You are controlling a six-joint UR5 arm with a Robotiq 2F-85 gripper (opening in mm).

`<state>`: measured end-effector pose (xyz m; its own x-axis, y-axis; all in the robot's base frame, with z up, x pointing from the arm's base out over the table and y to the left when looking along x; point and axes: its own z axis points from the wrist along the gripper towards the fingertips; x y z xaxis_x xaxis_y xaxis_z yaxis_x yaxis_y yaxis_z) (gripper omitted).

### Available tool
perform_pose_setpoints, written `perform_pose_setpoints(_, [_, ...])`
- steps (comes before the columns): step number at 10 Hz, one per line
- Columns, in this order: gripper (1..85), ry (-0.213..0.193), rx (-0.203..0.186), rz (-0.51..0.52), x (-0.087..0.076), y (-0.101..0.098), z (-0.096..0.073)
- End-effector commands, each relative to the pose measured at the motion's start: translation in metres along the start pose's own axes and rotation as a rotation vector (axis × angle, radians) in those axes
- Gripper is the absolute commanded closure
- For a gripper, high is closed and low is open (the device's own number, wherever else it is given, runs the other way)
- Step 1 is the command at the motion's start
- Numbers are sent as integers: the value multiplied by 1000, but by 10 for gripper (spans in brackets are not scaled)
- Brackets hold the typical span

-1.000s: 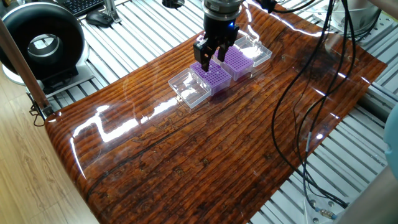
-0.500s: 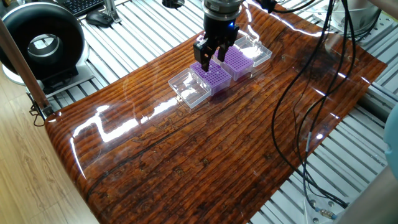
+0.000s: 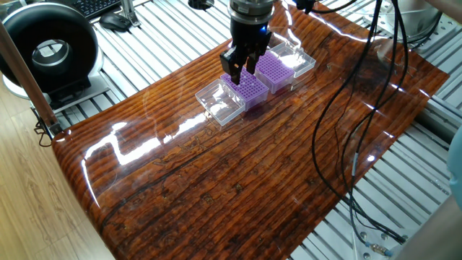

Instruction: Transfer all small pipette tips from one holder to another

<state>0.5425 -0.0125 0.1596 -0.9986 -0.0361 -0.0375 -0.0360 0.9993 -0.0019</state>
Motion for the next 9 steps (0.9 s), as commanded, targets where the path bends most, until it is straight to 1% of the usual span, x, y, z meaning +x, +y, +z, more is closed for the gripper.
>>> perform_pose_setpoints(1, [423, -24, -21, -62, -6, 5, -1])
perform_pose_setpoints(2, [413, -23, -32, -91, -6, 8, -1])
perform_pose_setpoints(3, [410, -9, -10, -109, -4, 0, -2])
perform_pose_setpoints(4, [410, -10, -14, -130, -10, -14, -1])
perform_pose_setpoints(5, [407, -21, -28, -159, -16, -28, 4])
perform_pose_setpoints(6, [383, -27, -41, -176, -19, -41, 8])
perform_pose_setpoints(7, [380, -27, -32, -186, -23, -58, 11])
perform_pose_setpoints(8, [377, -24, -32, -187, -28, -75, 14])
perform_pose_setpoints(9, [377, -22, -42, -176, -33, -84, 15])
